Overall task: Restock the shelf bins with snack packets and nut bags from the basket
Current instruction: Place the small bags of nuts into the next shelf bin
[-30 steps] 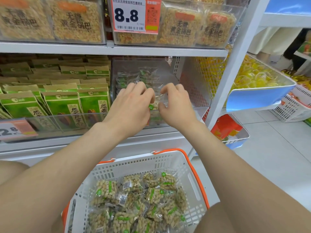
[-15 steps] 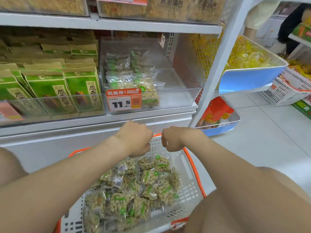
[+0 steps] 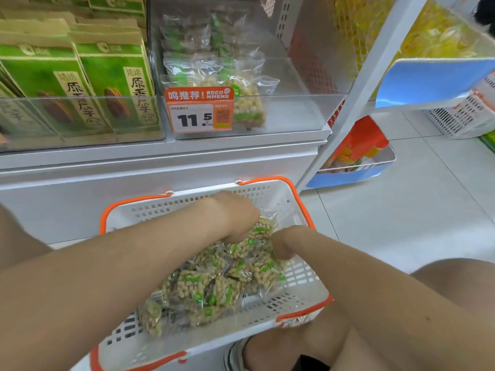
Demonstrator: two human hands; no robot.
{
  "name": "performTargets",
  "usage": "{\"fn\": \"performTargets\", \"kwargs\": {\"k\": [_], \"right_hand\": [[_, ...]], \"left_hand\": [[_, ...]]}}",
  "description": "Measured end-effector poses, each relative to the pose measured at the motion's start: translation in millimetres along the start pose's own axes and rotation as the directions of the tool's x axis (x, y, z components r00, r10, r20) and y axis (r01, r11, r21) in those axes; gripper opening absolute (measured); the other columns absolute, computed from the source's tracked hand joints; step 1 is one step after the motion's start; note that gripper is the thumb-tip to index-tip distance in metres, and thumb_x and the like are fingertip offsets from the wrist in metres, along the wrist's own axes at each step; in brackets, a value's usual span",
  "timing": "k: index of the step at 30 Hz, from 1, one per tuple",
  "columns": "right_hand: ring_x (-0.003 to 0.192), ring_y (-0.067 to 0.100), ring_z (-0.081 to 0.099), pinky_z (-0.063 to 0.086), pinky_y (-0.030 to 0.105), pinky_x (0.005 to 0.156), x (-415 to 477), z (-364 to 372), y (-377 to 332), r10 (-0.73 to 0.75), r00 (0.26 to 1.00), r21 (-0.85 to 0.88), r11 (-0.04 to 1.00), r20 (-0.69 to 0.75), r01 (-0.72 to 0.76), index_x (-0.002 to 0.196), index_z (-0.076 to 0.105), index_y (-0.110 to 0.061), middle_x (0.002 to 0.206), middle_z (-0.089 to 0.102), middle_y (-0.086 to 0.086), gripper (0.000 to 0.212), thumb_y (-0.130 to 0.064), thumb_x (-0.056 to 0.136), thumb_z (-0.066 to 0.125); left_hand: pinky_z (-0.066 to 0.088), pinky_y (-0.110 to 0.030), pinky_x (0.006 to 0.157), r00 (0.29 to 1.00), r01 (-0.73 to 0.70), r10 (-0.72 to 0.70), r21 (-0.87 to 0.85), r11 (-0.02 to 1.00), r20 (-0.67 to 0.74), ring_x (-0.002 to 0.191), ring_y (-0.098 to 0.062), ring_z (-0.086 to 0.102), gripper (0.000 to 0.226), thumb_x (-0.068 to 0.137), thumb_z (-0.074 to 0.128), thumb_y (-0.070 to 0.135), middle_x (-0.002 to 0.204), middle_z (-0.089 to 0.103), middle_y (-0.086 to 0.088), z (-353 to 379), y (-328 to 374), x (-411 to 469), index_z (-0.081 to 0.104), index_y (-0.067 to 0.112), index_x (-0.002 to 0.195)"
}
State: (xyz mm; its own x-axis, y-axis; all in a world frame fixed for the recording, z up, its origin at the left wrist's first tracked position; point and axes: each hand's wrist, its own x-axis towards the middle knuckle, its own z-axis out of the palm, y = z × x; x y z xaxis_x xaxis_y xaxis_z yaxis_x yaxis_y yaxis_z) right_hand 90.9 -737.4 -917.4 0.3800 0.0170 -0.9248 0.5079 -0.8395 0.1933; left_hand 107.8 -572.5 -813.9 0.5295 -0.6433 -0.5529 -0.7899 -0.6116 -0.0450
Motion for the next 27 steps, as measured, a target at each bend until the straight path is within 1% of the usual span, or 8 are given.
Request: {"fn": "performTargets", "kwargs": {"k": [2,5,8,11,14,18,21,27], "right_hand": [[0.100,0.028,0.048,0.051,0.041,0.101,-4.1,-2.4,1.5,-0.029,1.000,0.042,0.999,0.005,0.028,0.147,0.048,0.004,0.138,0.051,0.019,0.042,-0.012,0.109,0.039],[0.087,0.028,0.051,0.049,0.032,0.079,-4.7,-5.3,7.8,-0.008,1.000,0.089,0.996,-0.026,0.010,0.143,0.052,0.005,0.133,0.059,0.016,0.039,-0.012,0.109,0.043],[0.093,0.027,0.055,0.049,0.035,0.085,1.8,-2.6,10.4,-0.004,0.995,0.038,0.999,-0.101,0.008,0.127,0.062,-0.001,0.094,0.056,0.006,0.028,-0.009,0.104,0.048],[0.101,0.027,0.062,0.054,0.036,0.084,2.6,-1.9,4.2,0.013,0.993,0.059,0.998,-0.115,-0.007,0.122,0.061,-0.007,0.104,0.058,0.008,0.023,-0.013,0.102,0.050],[0.093,0.027,0.058,0.051,0.036,0.078,4.2,-2.6,-2.6,0.028,0.994,0.099,0.995,-0.103,-0.018,0.115,0.059,-0.007,0.096,0.056,0.005,0.015,-0.010,0.101,0.052],[0.099,0.027,0.060,0.048,0.031,0.078,6.2,0.1,-2.7,0.054,0.987,0.176,0.984,-0.154,-0.026,0.131,0.057,-0.004,0.119,0.059,0.010,0.032,-0.006,0.100,0.055],[0.097,0.025,0.059,0.048,0.029,0.076,4.9,2.5,-3.7,0.062,0.968,0.200,0.980,-0.243,-0.013,0.129,0.056,-0.003,0.113,0.057,0.011,0.032,0.000,0.097,0.059],[0.112,0.033,0.064,0.050,0.037,0.081,1.9,6.1,-7.9,0.008,0.932,0.083,0.996,-0.361,0.024,0.122,0.062,-0.003,0.120,0.063,0.014,0.028,0.009,0.098,0.054]], "left_hand": [[0.045,-0.036,0.056,1.000,0.007,-0.007,-0.005,1.000,0.003,0.067,-0.021,0.059,0.015,0.097,0.051,0.011,0.087,0.060,-0.004,-1.8,-0.9,1.1,0.059,0.016,0.085],[0.045,-0.036,0.057,0.999,0.032,-0.032,-0.010,0.999,0.014,0.069,-0.021,0.058,0.012,0.098,0.052,0.013,0.083,0.055,-0.002,-3.9,-2.8,0.9,0.062,0.015,0.091],[0.042,-0.035,0.054,0.996,0.055,-0.053,-0.029,0.998,0.066,0.069,-0.020,0.056,0.014,0.100,0.052,0.015,0.084,0.056,-0.001,-4.0,-2.9,-2.4,0.066,0.014,0.099],[0.043,-0.034,0.055,0.994,0.068,-0.064,-0.039,0.997,0.092,0.069,-0.018,0.057,0.014,0.101,0.051,0.015,0.086,0.059,-0.002,-3.9,-3.0,-6.1,0.064,0.015,0.096],[0.047,-0.035,0.060,0.993,0.076,-0.072,-0.051,0.996,0.090,0.075,-0.021,0.062,0.011,0.101,0.052,0.016,0.085,0.057,0.000,-5.9,-3.7,-8.7,0.061,0.015,0.095],[0.044,-0.033,0.056,0.991,0.097,-0.090,-0.073,0.993,0.096,0.072,-0.019,0.060,0.012,0.101,0.051,0.016,0.085,0.058,0.000,-8.5,-5.6,-11.0,0.061,0.015,0.093],[0.043,-0.032,0.054,0.990,0.111,-0.104,-0.071,0.991,0.099,0.067,-0.017,0.057,0.014,0.101,0.051,0.015,0.083,0.057,0.001,-10.2,-7.9,-12.5,0.060,0.016,0.090],[0.041,-0.033,0.054,0.990,0.118,-0.110,-0.099,0.988,0.086,0.065,-0.017,0.054,0.012,0.100,0.052,0.015,0.083,0.056,0.001,-14.6,-12.0,-17.5,0.061,0.016,0.092]]}}
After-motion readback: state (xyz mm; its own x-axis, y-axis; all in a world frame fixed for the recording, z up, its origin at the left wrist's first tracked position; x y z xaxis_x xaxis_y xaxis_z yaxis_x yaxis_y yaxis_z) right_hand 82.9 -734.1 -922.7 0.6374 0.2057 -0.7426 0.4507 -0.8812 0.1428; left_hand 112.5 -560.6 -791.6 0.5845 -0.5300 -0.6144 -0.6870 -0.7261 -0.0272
